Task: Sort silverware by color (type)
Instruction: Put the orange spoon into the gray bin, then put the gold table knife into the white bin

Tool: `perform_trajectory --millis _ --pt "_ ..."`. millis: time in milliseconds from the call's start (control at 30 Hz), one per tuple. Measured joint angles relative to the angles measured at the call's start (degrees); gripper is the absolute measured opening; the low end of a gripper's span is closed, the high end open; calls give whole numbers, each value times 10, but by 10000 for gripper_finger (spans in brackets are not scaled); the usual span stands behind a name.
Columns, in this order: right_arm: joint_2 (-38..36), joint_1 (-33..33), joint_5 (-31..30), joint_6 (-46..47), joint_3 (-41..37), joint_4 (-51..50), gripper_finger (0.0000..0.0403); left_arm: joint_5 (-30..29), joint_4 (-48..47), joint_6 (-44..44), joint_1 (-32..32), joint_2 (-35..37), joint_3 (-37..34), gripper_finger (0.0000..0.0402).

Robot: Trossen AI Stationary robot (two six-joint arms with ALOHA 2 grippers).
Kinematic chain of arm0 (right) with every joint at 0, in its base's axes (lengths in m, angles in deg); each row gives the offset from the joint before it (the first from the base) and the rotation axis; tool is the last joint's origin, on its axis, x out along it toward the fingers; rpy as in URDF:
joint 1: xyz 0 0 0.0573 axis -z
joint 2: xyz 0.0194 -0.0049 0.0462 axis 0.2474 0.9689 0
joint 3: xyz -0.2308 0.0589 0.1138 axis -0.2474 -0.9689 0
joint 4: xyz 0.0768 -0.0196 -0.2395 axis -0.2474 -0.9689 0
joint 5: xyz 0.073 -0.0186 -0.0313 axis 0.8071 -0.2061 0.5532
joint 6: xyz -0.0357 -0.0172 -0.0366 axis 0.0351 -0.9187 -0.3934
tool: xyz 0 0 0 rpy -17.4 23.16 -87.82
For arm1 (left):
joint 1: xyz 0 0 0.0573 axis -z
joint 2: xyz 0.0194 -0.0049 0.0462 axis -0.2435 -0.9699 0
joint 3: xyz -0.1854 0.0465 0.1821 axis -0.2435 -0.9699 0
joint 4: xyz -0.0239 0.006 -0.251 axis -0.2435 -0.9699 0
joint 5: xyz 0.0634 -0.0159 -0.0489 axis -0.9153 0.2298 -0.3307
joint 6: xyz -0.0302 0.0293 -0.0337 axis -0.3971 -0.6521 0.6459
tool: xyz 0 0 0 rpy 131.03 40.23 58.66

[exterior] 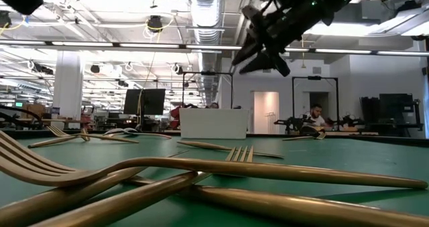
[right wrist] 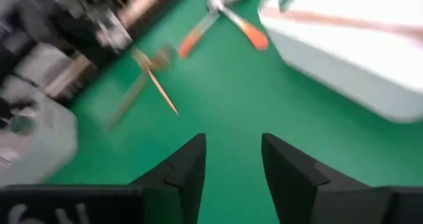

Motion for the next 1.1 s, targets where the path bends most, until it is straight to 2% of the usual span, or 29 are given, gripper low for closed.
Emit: perform_trajectory --millis 267,467,567,700,867,967,1100 --pt "16 -32 -1 12 -1 -41 218 -11 6 3 4 0 -3 140" --pt "41 -46 -27 -29 -1 -53 215 -80 -3 -71 -35 7 19 152" --pt "63 -49 -1 -68 -2 -37 212 -90 13 -140 -80 14 19 153" --pt "94 -63 17 -71 0 -19 209 -99 80 -297 -146 17 19 153" --pt "101 -82 -1 6 -2 -44 201 -108 178 -531 -213 1 19 153" --pt "84 -90 -26 29 -2 -62 193 -105 241 -684 -248 -24 19 153" --pt "39 -90 -41 31 0 -95 179 -68 331 -897 -293 -67 19 153"
